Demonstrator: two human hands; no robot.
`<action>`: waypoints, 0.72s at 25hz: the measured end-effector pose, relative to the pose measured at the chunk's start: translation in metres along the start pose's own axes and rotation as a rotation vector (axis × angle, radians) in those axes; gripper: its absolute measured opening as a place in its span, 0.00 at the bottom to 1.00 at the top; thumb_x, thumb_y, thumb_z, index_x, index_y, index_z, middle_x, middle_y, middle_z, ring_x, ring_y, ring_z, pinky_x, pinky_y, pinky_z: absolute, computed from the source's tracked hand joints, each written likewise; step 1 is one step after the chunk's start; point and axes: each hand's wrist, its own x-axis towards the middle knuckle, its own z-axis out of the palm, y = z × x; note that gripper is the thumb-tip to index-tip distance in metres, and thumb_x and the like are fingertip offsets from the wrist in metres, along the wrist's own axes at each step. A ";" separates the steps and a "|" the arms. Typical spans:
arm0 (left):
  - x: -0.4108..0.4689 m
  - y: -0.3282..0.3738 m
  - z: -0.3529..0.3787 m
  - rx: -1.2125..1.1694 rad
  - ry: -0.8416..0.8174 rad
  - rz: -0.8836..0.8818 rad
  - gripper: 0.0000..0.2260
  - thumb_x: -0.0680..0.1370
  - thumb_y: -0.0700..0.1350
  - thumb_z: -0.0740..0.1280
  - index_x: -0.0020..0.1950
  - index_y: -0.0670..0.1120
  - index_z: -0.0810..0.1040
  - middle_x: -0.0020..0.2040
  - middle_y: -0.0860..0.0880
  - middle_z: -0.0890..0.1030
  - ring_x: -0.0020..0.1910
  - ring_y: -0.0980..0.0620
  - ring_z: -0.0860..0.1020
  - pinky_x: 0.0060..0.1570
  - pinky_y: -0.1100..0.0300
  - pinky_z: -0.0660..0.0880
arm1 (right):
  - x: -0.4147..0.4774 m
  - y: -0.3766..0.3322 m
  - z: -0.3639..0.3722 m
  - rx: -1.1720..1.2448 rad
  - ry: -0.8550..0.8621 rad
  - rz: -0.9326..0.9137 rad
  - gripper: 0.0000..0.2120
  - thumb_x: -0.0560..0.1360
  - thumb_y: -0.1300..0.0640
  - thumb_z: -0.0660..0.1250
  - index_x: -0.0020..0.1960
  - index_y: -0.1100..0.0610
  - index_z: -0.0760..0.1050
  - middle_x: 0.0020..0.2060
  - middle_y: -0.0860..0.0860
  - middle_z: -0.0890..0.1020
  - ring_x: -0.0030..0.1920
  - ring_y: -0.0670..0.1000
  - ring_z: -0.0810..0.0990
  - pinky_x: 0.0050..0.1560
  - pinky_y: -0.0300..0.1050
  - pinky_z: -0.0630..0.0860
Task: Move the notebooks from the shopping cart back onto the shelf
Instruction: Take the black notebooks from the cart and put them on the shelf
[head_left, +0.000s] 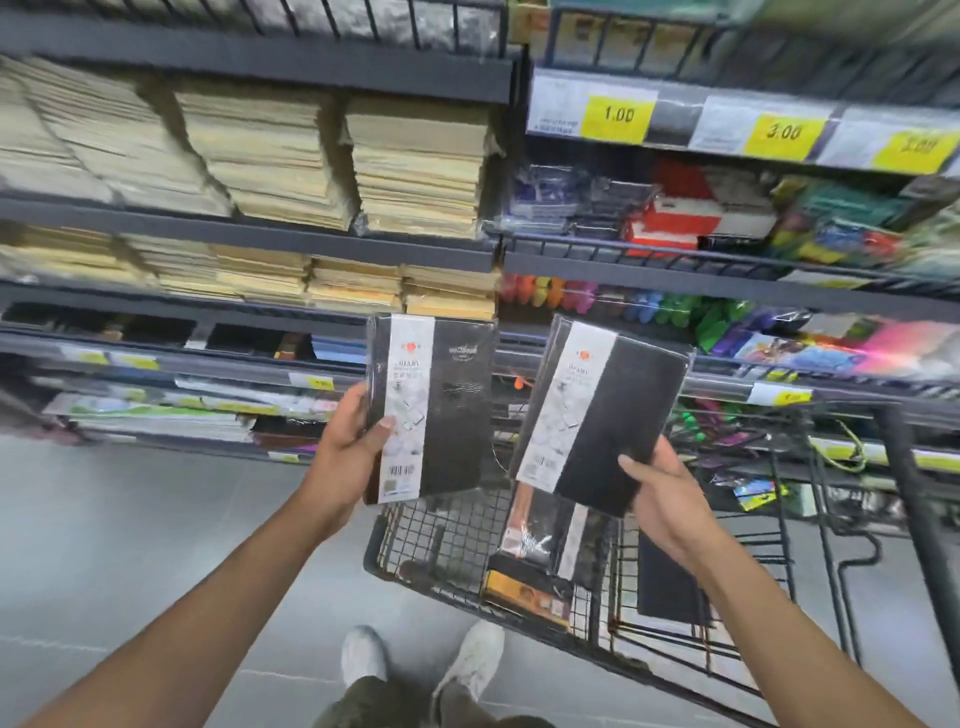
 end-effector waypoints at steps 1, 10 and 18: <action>-0.004 0.005 -0.006 -0.017 0.005 0.010 0.18 0.84 0.34 0.59 0.65 0.55 0.72 0.58 0.56 0.85 0.55 0.55 0.84 0.48 0.56 0.83 | -0.002 -0.006 0.010 0.006 -0.016 -0.012 0.27 0.79 0.75 0.57 0.74 0.57 0.69 0.68 0.54 0.79 0.69 0.56 0.76 0.71 0.58 0.70; -0.044 0.027 -0.091 -0.160 0.150 0.124 0.19 0.83 0.33 0.59 0.71 0.50 0.70 0.65 0.53 0.82 0.62 0.50 0.82 0.55 0.51 0.82 | -0.018 -0.017 0.114 -0.005 -0.153 -0.044 0.25 0.80 0.74 0.55 0.66 0.51 0.74 0.68 0.56 0.79 0.69 0.56 0.76 0.69 0.56 0.73; -0.134 0.006 -0.222 -0.266 0.327 0.218 0.20 0.83 0.32 0.59 0.72 0.47 0.70 0.67 0.50 0.81 0.62 0.50 0.81 0.60 0.50 0.79 | -0.082 0.026 0.246 -0.121 -0.199 -0.006 0.32 0.80 0.76 0.54 0.81 0.59 0.55 0.76 0.55 0.67 0.73 0.53 0.67 0.74 0.48 0.62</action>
